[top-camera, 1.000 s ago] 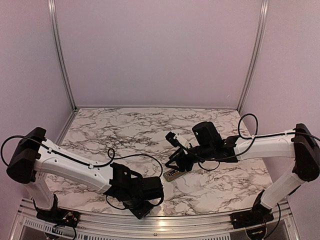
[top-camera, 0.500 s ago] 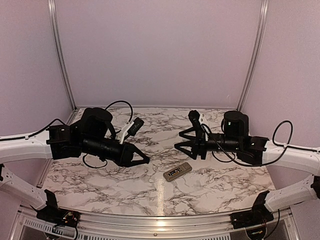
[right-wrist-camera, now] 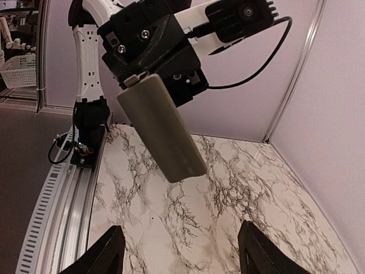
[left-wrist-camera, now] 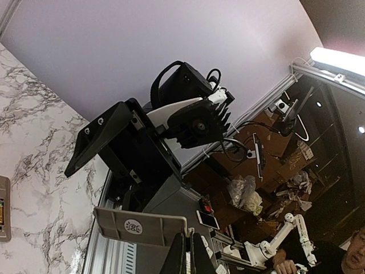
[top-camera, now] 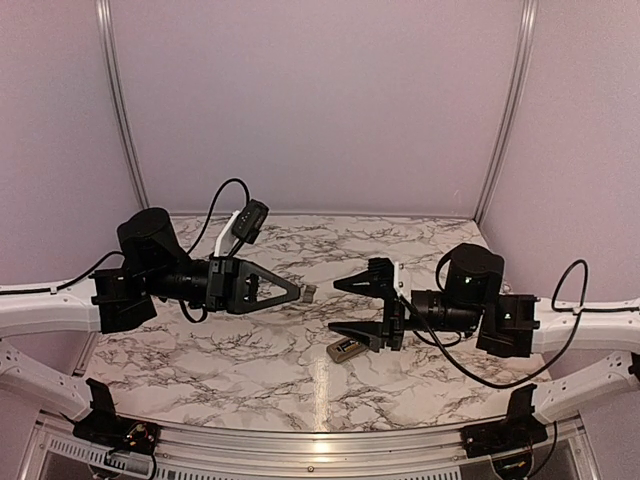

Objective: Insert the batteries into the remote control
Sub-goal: Pass from the left arm to the right

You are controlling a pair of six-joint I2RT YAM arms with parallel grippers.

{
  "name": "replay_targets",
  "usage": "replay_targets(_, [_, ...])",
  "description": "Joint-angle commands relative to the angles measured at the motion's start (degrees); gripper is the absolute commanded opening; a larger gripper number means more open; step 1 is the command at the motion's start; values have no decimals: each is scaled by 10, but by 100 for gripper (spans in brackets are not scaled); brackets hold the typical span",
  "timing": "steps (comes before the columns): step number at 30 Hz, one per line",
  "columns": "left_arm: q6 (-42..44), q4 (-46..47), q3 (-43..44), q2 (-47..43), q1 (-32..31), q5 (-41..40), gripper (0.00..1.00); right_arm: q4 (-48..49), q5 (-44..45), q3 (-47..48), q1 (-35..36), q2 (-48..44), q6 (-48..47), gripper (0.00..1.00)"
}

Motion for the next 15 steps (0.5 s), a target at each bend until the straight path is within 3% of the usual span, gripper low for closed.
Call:
replay_targets(1, [-56,116,-17,7,4,36,0,12,70,35,42,13,-57,66])
replay_targets(5, [-96,177,-32,19,4,40,0,14,134,50,76,27,-83,66])
replay_targets(15, [-142,231,-50,43,4,45,0,14,172,82,106,56,-121,65])
